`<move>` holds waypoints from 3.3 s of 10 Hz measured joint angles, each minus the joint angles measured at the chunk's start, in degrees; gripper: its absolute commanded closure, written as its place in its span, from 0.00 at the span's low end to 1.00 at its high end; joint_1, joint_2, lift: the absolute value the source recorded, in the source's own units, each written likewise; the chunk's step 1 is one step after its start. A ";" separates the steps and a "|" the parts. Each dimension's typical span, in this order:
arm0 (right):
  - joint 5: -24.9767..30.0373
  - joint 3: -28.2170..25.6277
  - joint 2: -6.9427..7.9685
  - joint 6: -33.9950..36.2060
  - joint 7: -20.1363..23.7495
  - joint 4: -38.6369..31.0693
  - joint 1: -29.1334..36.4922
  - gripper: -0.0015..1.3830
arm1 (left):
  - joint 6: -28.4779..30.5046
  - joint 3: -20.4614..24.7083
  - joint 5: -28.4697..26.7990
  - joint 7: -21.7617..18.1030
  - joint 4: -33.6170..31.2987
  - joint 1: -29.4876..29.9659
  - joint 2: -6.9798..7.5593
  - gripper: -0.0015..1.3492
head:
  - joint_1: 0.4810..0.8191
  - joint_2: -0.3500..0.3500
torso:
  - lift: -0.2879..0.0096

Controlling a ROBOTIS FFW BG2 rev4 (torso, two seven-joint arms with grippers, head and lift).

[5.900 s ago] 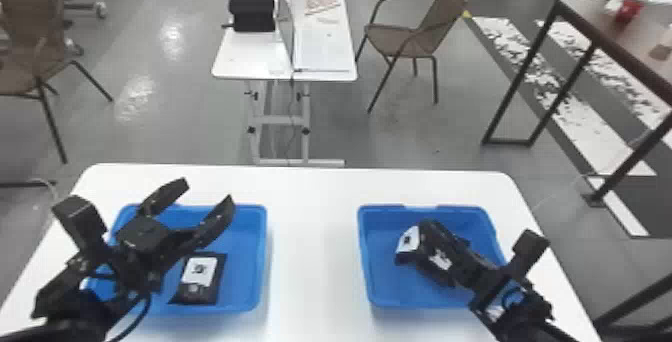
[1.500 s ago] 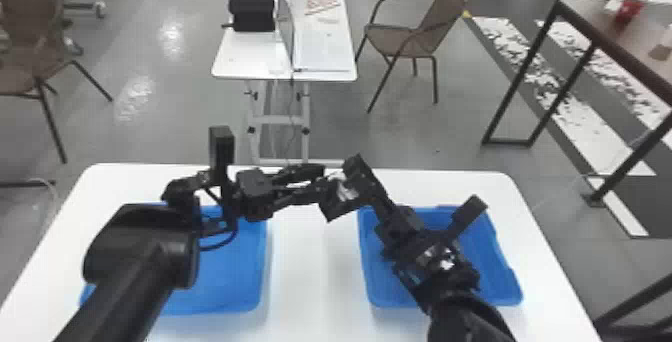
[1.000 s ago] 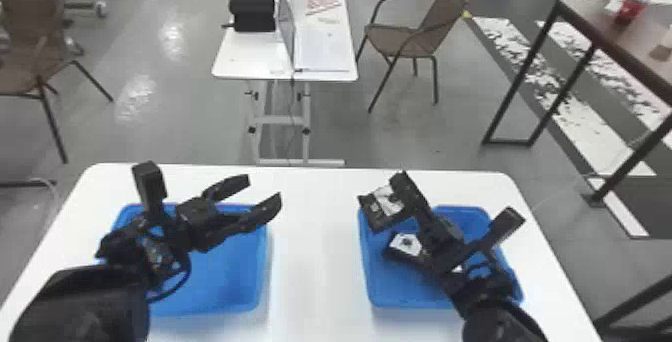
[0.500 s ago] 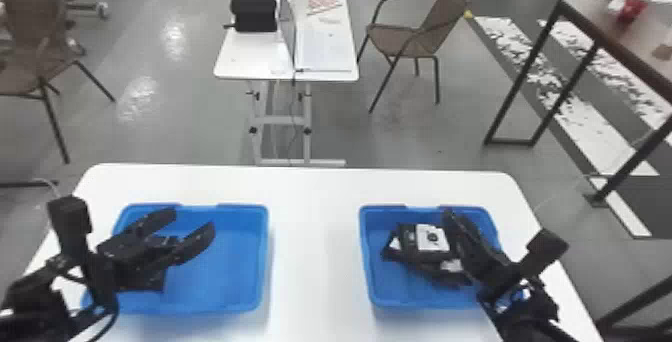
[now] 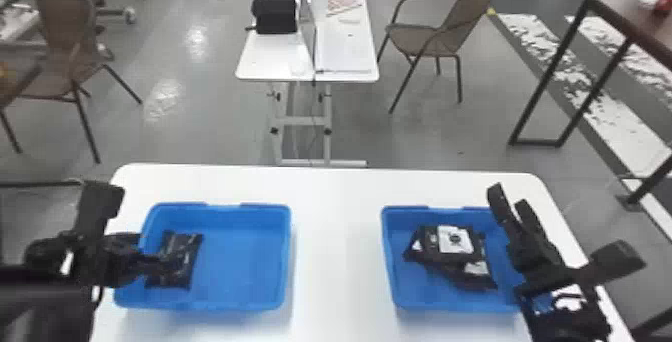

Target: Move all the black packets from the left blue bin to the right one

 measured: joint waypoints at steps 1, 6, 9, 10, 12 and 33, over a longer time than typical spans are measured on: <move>-1.33 1.39 0.04 0.00 0.03 -1.57 1.28 0.25 | 1.31 -0.89 -1.88 0.00 2.72 -1.54 1.15 0.11 | 0.63 0.50 | 0.97; -3.85 3.80 1.25 0.26 2.24 -1.85 3.78 0.25 | -3.26 -5.32 -9.57 4.80 22.78 -11.08 1.36 0.12 | 0.63 0.53 | 0.97; -4.22 3.90 1.29 1.19 3.12 -1.53 3.72 0.25 | -3.32 -6.21 -9.70 6.55 32.98 -15.63 1.80 0.19 | 0.63 0.53 | 0.97; -4.36 3.90 1.29 1.47 3.32 -1.52 3.71 0.25 | -2.17 -6.69 -9.43 6.35 37.15 -17.22 2.49 0.34 | 0.63 0.53 | 0.97; -4.91 3.89 1.29 1.74 3.55 -1.32 3.69 0.25 | 0.74 -10.12 -10.25 4.64 39.28 -18.11 3.89 0.89 | 0.63 0.54 | 0.97; 0.59 10.99 1.42 6.94 11.86 4.35 -11.31 0.28 | -47.09 -36.63 12.90 -2.93 32.09 -24.85 -1.13 0.90 | 0.63 0.19 | 0.97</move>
